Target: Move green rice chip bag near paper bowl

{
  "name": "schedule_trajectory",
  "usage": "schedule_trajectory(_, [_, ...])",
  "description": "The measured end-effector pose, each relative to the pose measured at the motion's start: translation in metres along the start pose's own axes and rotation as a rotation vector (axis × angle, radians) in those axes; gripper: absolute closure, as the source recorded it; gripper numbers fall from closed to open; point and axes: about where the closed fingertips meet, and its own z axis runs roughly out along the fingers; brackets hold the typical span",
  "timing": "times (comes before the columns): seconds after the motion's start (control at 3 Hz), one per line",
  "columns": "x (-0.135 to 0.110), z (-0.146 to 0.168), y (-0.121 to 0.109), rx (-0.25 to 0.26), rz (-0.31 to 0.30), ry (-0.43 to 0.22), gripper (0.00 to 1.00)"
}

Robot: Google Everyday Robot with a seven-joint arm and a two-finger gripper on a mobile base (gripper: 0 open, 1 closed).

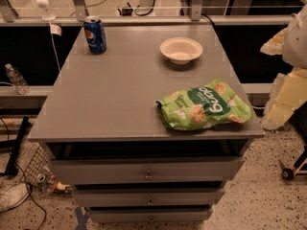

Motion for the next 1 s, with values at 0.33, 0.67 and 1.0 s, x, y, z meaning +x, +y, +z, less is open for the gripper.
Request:
schedule_trajectory(0.33, [-0.013,0.051,-0.023,-0.029,-0.054,-0.083,0.0])
schedule_trajectory(0.67, [-0.025,0.107,-0.037,-0.09,-0.077,-0.159,0.0])
schedule_trajectory(1.0, [-0.034,0.132,-0.039,-0.128,-0.092,-0.18,0.0])
